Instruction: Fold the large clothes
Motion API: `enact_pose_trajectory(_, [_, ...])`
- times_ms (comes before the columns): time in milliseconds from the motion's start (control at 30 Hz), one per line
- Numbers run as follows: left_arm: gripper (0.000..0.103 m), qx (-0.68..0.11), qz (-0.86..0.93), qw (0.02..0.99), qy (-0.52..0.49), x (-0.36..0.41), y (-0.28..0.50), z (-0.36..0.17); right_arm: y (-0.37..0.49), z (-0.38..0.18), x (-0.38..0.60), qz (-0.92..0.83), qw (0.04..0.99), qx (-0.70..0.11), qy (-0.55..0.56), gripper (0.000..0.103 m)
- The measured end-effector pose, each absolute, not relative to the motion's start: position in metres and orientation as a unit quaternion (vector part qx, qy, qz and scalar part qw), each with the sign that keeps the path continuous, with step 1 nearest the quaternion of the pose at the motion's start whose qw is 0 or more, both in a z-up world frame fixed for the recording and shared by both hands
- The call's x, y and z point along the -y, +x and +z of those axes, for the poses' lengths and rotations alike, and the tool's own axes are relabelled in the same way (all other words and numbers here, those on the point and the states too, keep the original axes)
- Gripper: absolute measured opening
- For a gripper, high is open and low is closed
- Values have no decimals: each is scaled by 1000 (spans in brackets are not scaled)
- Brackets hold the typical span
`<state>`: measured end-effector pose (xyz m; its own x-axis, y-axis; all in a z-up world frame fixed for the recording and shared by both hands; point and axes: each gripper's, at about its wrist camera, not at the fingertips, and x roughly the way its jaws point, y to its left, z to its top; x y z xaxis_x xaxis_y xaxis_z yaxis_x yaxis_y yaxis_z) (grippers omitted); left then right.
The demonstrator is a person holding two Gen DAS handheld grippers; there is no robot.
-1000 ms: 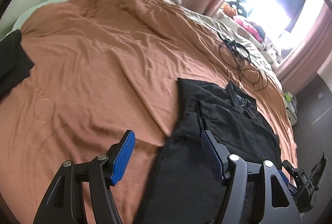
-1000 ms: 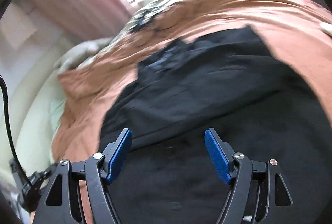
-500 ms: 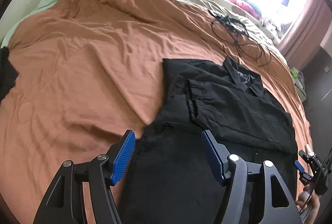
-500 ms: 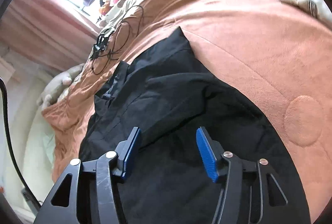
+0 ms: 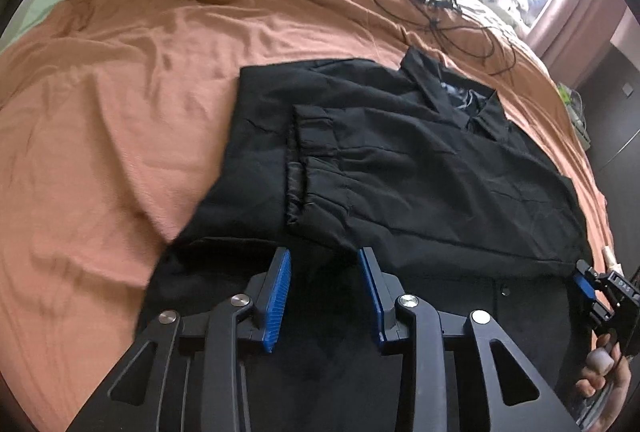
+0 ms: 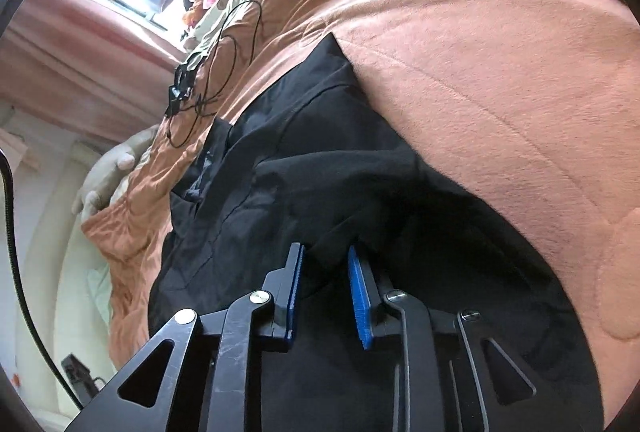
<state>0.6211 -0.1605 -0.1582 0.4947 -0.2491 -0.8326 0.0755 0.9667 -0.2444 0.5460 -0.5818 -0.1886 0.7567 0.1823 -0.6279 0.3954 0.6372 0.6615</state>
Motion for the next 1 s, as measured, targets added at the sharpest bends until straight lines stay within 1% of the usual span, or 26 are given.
enact_pose_trajectory(200, [36,-500,-80,857,-98,161,629,-169,549,-188,577,-66,838,-358,406,25])
enact_pose_trajectory(267, [36,-500,-76,857,-98,161,626,-165,547,-185,578,-72,833,-366,408,32])
enact_pose_trajectory(333, [36,-501,-70,858,-91,160,623,-158,544,-180,578,-89,831,-374,403,54])
enact_pose_trajectory(400, [37,-499,-66,859,-87,156,617,-149,537,-174,576,-99,831,-373,400,60])
enact_pose_trajectory(433, [38,-499,-65,860,-90,153,613,-146,533,-170,575,-103,831,-373,399,60])
enact_pose_trajectory(567, [50,-487,-48,865,-107,136,588,-127,510,-154,571,-137,836,-368,382,60])
enact_pose_trajectory(633, [58,-474,-43,871,-124,127,576,-116,494,-147,570,-153,837,-363,379,65])
enact_pose_trajectory(700, [76,-449,-29,882,-143,119,556,-101,477,-140,571,-170,835,-357,384,66])
enact_pose_trajectory(733, [80,-436,-22,887,-148,117,548,-94,467,-136,571,-175,834,-353,387,66])
enact_pose_trajectory(767, [87,-418,-17,895,-151,114,535,-85,456,-132,570,-175,836,-351,384,66])
enact_pose_trajectory(800, [92,-405,-19,902,-147,114,524,-78,448,-129,567,-171,840,-349,378,66])
enact_pose_trajectory(867, [98,-388,-26,912,-131,114,506,-67,429,-121,560,-162,855,-347,350,69])
enact_pose_trajectory(900, [100,-381,-24,917,-118,113,495,-62,422,-117,555,-160,860,-350,335,73])
enact_pose_trajectory(1000, [101,-371,-13,925,-85,113,467,-49,397,-106,542,-145,875,-347,305,82])
